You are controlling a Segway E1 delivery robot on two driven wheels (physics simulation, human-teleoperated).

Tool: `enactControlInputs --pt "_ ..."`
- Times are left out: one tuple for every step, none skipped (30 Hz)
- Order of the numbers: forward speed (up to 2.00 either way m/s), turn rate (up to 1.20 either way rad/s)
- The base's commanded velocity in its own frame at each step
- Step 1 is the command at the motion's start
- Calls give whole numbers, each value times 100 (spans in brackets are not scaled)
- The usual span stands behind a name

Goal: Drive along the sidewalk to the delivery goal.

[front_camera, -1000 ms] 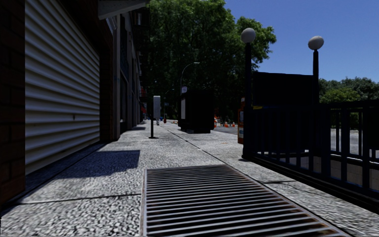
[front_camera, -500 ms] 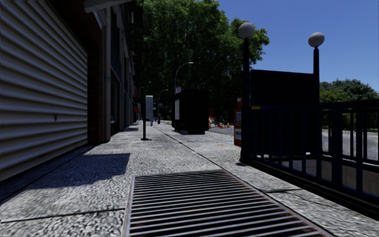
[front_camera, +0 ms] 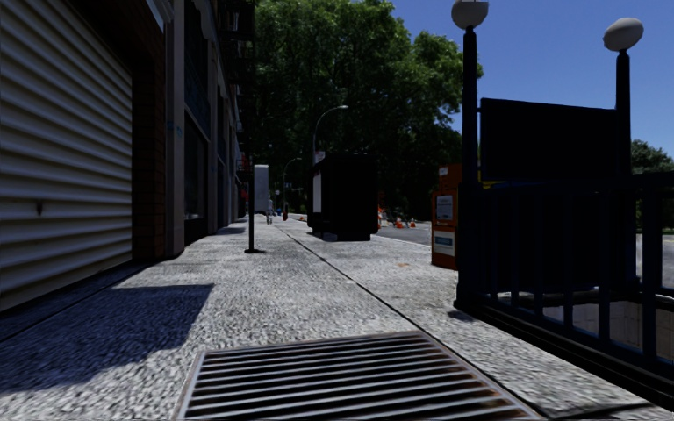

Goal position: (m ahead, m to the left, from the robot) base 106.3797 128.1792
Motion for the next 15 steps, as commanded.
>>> enactControlInputs --pt "168 84" --pt "168 87" --pt "168 87" --pt "168 83" --pt "167 26" --pt "167 8" --pt "167 8" --pt "167 2" --pt "167 0" --pt "167 0" --pt "167 0" --pt "167 0" --pt "167 0" --pt "167 0" --pt "167 0"
